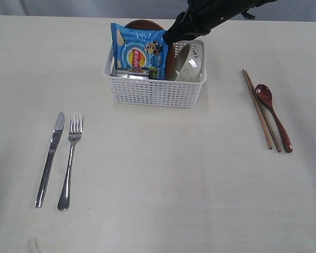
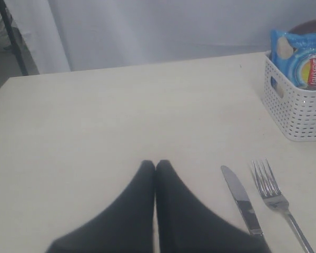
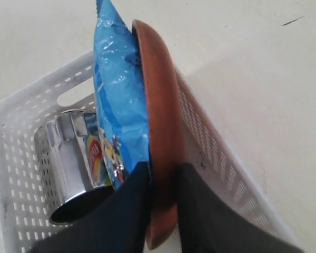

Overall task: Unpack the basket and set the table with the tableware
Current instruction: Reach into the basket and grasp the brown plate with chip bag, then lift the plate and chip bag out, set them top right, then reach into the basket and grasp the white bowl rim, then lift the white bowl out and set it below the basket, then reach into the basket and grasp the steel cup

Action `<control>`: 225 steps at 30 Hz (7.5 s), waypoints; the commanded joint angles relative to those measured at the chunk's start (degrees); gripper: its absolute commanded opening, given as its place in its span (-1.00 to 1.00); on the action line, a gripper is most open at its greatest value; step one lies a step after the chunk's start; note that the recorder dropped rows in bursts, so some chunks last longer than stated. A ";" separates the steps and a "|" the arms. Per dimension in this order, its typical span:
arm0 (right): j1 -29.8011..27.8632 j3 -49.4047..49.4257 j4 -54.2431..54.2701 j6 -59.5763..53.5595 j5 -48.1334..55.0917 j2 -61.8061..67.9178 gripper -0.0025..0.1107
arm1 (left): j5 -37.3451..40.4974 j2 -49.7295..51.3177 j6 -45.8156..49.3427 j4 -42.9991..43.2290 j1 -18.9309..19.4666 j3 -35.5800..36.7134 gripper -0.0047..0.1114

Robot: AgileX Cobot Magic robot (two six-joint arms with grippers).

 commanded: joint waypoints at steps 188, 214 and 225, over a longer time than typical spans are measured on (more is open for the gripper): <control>17.44 47.00 -13.26 45.62 -18.13 -25.24 -0.68 | -0.03 -0.11 -0.13 -0.07 -0.29 0.13 -0.92; 14.26 11.15 -25.59 58.18 -11.71 -19.80 -0.19 | -0.03 -0.11 -0.13 0.19 -0.29 0.13 -0.92; 7.38 4.59 -8.55 52.83 -6.65 -4.42 -0.19 | -0.03 -0.11 -0.13 0.19 -0.29 0.13 -0.92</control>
